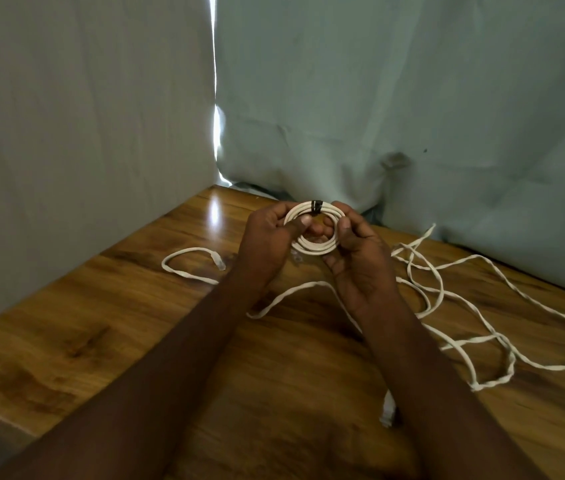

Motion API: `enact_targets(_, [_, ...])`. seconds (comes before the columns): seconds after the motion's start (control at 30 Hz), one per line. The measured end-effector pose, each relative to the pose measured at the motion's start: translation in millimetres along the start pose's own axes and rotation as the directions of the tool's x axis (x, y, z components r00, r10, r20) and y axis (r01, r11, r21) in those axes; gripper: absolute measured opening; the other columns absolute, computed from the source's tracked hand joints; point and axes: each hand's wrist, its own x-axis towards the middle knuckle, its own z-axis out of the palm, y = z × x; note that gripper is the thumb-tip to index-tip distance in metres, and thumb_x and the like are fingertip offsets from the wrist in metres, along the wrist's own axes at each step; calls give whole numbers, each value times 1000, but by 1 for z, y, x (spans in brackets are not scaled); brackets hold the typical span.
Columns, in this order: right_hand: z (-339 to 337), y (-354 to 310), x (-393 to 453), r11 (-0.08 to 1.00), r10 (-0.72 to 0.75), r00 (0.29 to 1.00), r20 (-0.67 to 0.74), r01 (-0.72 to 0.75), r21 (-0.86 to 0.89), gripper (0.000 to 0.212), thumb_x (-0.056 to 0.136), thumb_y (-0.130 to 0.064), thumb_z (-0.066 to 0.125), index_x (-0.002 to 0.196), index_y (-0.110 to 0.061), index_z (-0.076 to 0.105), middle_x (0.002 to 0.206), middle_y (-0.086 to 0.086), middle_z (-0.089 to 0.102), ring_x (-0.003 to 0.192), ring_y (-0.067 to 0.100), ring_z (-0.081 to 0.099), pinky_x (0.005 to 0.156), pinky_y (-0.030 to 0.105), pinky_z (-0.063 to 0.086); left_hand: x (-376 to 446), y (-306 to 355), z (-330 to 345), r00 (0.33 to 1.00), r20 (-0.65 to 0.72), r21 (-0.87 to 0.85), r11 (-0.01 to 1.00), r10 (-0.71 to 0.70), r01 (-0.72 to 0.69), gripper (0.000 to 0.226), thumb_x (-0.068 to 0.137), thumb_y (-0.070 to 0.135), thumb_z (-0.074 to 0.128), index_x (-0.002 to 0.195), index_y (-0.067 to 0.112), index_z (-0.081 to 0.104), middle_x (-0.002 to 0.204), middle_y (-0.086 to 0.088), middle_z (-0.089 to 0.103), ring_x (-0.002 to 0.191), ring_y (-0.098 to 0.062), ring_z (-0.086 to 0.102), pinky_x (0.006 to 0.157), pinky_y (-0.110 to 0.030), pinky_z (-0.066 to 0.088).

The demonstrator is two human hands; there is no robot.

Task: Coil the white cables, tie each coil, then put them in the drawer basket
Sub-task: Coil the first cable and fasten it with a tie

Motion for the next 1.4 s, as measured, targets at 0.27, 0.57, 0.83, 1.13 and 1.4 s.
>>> enact_targets(0.27, [3, 2, 1, 978, 56, 998, 5, -56, 199, 24, 108, -3, 40, 118, -3, 61, 89, 14, 75, 73, 24, 74, 73, 40, 64, -1, 9, -2, 971, 149, -134, 970, -185, 205, 24, 104, 12, 56, 111, -6, 69, 95, -32, 67, 85, -30, 63, 78, -33, 52])
enact_targets(0.57, [9, 3, 3, 857, 142, 990, 22, -134, 498, 27, 94, -8, 53, 118, 0, 63, 79, 12, 63, 73, 25, 62, 110, 52, 48, -2, 11, -13, 950, 208, -342, 893, -232, 293, 16, 103, 7, 52, 107, -3, 65, 83, -7, 68, 73, -14, 67, 73, -25, 60])
enact_targets(0.83, [6, -4, 8, 888, 138, 990, -33, -109, 446, 45, 83, -15, 62, 123, 4, 65, 93, 19, 59, 91, 35, 53, 119, 52, 32, -5, 18, -7, 920, 317, -446, 820, -231, 359, 38, 102, 22, 51, 120, -10, 62, 94, -17, 69, 88, -22, 69, 86, -33, 61])
enact_targets(1.13, [3, 13, 0, 617, -515, 853, 81, 435, -656, 28, 104, -37, 51, 103, -20, 74, 91, 3, 74, 83, 20, 68, 76, 46, 59, -7, 21, -6, 901, 387, -518, 764, -193, 386, 15, 109, 17, 40, 104, 7, 50, 67, -1, 50, 59, -12, 50, 66, -27, 46])
enact_targets(1.4, [16, 3, 3, 998, -56, 989, -140, 54, -19, 36, 107, -33, 54, 84, -6, 62, 58, 5, 53, 47, 18, 50, 50, 27, 49, -1, 11, 3, 879, 456, -614, 665, -142, 426, 23, 108, 24, 42, 125, 8, 39, 56, 5, 42, 46, -5, 36, 69, -26, 33])
